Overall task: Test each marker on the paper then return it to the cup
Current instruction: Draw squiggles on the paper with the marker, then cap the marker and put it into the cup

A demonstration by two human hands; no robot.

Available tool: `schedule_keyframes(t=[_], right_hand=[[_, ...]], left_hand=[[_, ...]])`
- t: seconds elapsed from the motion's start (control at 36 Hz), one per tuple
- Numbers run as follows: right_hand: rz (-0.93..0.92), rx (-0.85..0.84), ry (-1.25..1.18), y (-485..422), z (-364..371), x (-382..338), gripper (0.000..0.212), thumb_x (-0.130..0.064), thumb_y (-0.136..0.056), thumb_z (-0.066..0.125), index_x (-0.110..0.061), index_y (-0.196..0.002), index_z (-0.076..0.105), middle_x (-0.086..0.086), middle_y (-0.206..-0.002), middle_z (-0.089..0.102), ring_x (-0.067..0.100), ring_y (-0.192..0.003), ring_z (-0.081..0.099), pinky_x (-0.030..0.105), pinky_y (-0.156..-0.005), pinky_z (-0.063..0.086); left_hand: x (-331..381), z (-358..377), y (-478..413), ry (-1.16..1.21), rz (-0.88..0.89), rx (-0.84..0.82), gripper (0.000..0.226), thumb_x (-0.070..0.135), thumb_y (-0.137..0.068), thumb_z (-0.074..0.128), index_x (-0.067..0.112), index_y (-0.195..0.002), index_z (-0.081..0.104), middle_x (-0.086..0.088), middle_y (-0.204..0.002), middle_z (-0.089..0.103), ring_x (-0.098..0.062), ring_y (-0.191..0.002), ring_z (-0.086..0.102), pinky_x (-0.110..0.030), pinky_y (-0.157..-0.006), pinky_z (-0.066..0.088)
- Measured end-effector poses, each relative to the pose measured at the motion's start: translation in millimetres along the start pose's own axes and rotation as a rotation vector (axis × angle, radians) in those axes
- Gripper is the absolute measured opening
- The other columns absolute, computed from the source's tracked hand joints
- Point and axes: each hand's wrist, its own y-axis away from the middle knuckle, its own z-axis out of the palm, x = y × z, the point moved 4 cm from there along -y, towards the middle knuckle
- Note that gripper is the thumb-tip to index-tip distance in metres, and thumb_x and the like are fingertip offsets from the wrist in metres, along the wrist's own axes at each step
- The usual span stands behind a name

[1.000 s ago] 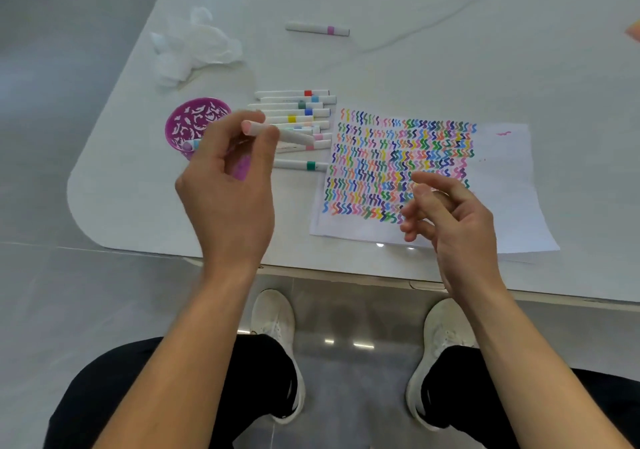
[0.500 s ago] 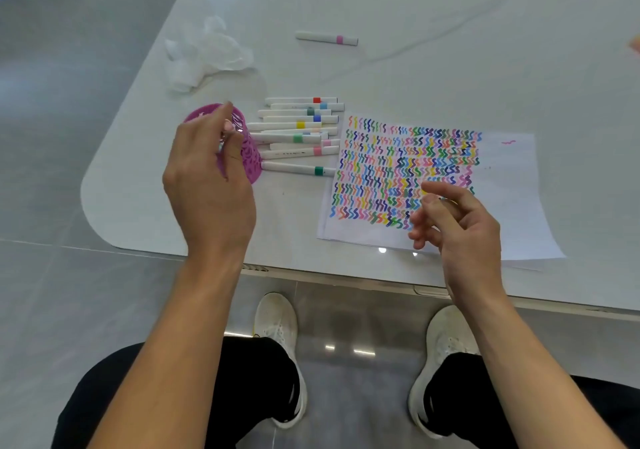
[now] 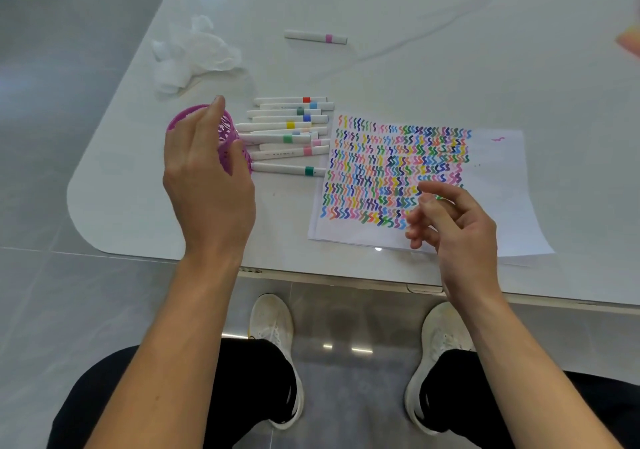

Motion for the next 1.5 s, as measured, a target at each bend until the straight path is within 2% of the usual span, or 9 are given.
schedule_keyframes(t=[0.17, 0.31, 0.47, 0.72, 0.92, 1.06, 1.25, 1.42, 1.5], right_hand=[[-0.006, 0.003, -0.001, 0, -4, 0, 0.016, -0.01, -0.103, 0.061, -0.012, -0.116, 0.071, 0.005, -0.073, 0.07, 0.023, -0.06, 0.062, 0.031, -0.055, 0.054], [-0.013, 0.006, 0.003, 0, -9, -1, 0.016, -0.01, -0.103, 0.061, -0.01, -0.116, 0.07, 0.003, -0.072, 0.07, 0.019, -0.058, 0.062, 0.031, -0.055, 0.055], [-0.015, 0.031, 0.009, -2, -18, -1, 0.015, -0.01, -0.103, 0.061, -0.01, -0.116, 0.07, 0.004, -0.071, 0.069, 0.02, -0.058, 0.061, 0.03, -0.054, 0.054], [0.041, 0.055, 0.023, -3, -31, 6, 0.015, -0.007, -0.102, 0.061, -0.01, -0.114, 0.07, 0.006, -0.072, 0.069, 0.021, -0.06, 0.061, 0.029, -0.055, 0.053], [0.061, 0.051, 0.061, -5, -31, 10, 0.013, -0.009, -0.103, 0.061, -0.014, -0.111, 0.07, 0.005, -0.074, 0.072, 0.021, -0.064, 0.066, 0.03, -0.059, 0.057], [0.077, 0.058, 0.045, -7, -31, 10, 0.013, -0.009, -0.104, 0.06, -0.012, -0.111, 0.07, 0.002, -0.073, 0.072, 0.02, -0.064, 0.067, 0.028, -0.06, 0.057], [0.122, 0.044, -0.018, -8, -29, 6, 0.013, -0.01, -0.104, 0.058, -0.012, -0.108, 0.071, 0.005, -0.075, 0.071, 0.019, -0.064, 0.068, 0.028, -0.061, 0.058], [0.119, -0.05, -0.06, -6, -21, 1, 0.015, -0.01, -0.105, 0.057, -0.008, -0.112, 0.07, 0.008, -0.077, 0.07, 0.021, -0.065, 0.066, 0.031, -0.062, 0.057], [0.044, -0.146, -0.001, 0, -16, -7, 0.015, -0.011, -0.104, 0.06, -0.006, -0.114, 0.07, 0.007, -0.08, 0.072, 0.023, -0.07, 0.068, 0.033, -0.065, 0.058]], left_hand=[[18, 11, 12, 0.069, 0.194, -0.012, 0.035, 0.007, -0.095, 0.065, 0.009, -0.13, 0.064, -0.01, -0.123, 0.066, -0.022, -0.117, 0.057, -0.012, -0.101, 0.037], [25, 43, 26, 0.066, 0.192, -0.326, 0.029, 0.011, -0.098, 0.062, 0.014, -0.126, 0.069, -0.005, -0.122, 0.07, -0.02, -0.114, 0.062, -0.022, -0.095, 0.044], [18, 83, 39, -0.056, 0.126, -0.61, 0.045, 0.011, -0.104, 0.049, 0.012, -0.149, 0.047, -0.004, -0.155, 0.044, -0.022, -0.144, 0.037, -0.038, -0.118, 0.033], [11, 90, 39, -0.156, 0.114, -0.518, 0.027, 0.018, -0.096, 0.067, 0.011, -0.121, 0.071, -0.01, -0.12, 0.066, -0.03, -0.114, 0.056, -0.044, -0.094, 0.045], [15, 80, 34, -0.133, 0.089, -0.402, 0.021, 0.019, -0.098, 0.065, 0.012, -0.116, 0.074, -0.011, -0.115, 0.069, -0.029, -0.108, 0.059, -0.041, -0.087, 0.046], [28, 71, 30, 0.044, 0.089, -0.307, 0.021, 0.021, -0.1, 0.061, 0.012, -0.117, 0.071, -0.006, -0.112, 0.068, -0.023, -0.102, 0.059, -0.028, -0.083, 0.042], [62, 66, 42, 0.407, 0.176, -0.384, 0.014, 0.017, -0.102, 0.059, 0.009, -0.111, 0.067, -0.001, -0.105, 0.059, -0.001, -0.089, 0.053, -0.008, -0.08, 0.041], [80, 68, 61, 0.607, 0.15, -0.576, 0.041, 0.006, -0.103, 0.053, 0.018, -0.142, 0.055, 0.005, -0.098, 0.049, -0.001, -0.088, 0.048, -0.012, -0.085, 0.04], [86, 71, 69, 0.771, 0.069, -0.71, 0.042, 0.006, -0.105, 0.048, 0.02, -0.144, 0.053, 0.006, -0.097, 0.048, -0.005, -0.088, 0.047, -0.016, -0.087, 0.041]])
